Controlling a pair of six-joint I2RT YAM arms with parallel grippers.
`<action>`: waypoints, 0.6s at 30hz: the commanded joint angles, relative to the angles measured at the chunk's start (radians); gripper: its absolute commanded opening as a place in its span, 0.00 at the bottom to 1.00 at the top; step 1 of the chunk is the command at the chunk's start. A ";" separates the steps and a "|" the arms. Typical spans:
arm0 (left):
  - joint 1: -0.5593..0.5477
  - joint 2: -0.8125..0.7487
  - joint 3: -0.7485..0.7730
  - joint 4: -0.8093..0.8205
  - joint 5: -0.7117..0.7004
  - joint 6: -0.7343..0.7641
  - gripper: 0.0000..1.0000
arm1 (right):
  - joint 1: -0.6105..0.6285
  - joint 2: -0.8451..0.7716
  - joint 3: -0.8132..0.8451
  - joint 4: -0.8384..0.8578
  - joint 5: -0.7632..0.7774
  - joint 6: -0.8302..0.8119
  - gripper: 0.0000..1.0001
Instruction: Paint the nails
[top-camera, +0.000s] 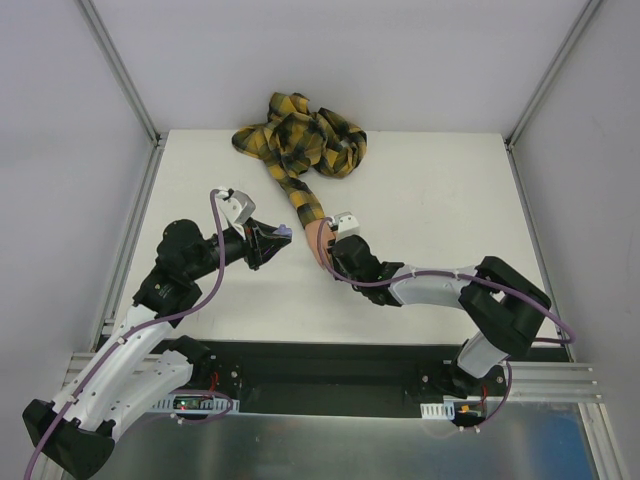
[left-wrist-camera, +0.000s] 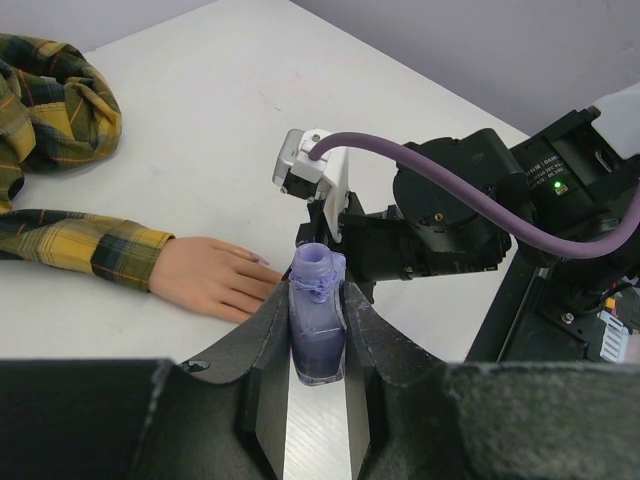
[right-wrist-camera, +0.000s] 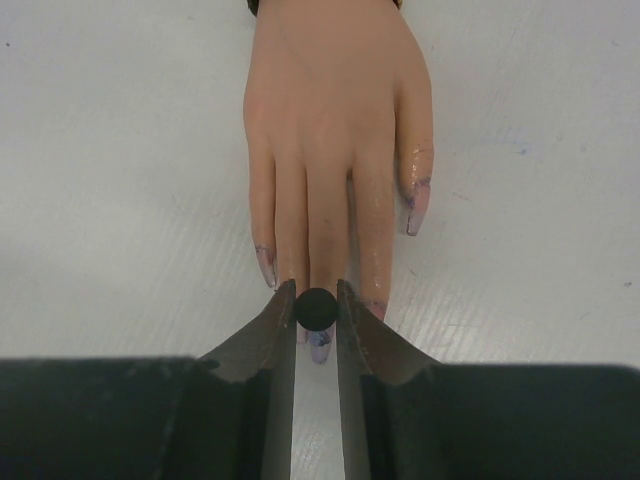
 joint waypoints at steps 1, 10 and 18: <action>0.008 -0.004 0.044 0.036 0.018 -0.005 0.00 | -0.004 0.000 0.037 0.043 0.004 -0.017 0.01; 0.008 -0.004 0.043 0.036 0.018 -0.005 0.00 | -0.006 -0.023 0.003 0.023 0.019 0.012 0.00; 0.008 -0.001 0.043 0.036 0.021 -0.008 0.00 | 0.009 -0.053 -0.029 0.005 0.045 0.038 0.01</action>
